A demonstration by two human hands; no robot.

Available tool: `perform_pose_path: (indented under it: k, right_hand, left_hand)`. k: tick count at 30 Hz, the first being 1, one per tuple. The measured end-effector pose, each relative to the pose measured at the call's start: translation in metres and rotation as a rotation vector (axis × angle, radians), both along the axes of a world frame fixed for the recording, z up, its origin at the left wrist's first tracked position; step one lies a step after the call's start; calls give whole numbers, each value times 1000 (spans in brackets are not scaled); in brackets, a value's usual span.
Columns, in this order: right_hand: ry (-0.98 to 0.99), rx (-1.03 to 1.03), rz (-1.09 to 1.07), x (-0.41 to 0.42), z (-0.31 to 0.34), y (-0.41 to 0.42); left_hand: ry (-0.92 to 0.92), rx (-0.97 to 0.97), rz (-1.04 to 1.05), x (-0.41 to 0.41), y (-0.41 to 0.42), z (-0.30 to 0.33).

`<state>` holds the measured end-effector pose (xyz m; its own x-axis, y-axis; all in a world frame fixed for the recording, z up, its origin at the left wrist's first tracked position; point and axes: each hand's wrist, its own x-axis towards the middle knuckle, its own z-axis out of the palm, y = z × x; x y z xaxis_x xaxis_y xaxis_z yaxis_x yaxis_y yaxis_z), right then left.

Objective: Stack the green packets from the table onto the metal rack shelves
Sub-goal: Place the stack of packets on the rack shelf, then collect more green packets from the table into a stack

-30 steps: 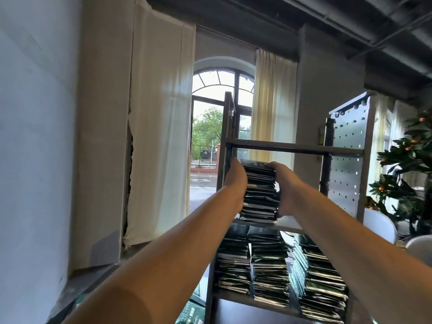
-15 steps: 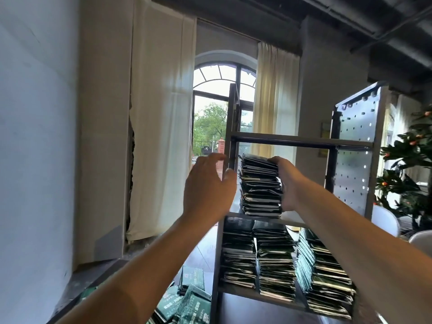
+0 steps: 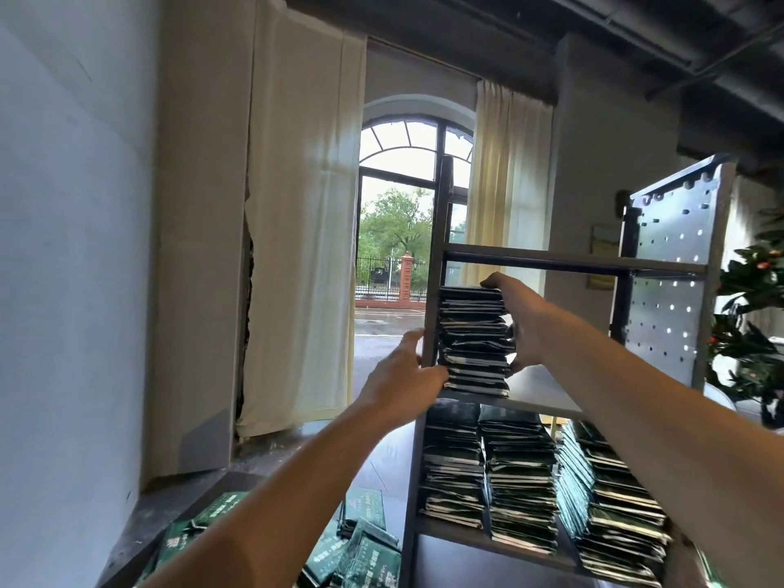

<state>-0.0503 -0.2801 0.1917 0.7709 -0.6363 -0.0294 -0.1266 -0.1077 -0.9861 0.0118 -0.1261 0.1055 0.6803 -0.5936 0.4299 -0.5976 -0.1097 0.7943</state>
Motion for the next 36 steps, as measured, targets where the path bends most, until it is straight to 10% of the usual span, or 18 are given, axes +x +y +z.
perform_pose_path:
  k: [26,36]
  right_hand:
    - [-360,-127,-251,-92,-54,72]
    - [40,-175,299,-126,-232,168]
  left_hand:
    - [-128,-18,168,-46,93,-22]
    - [-128,663,355,-75,189,-169]
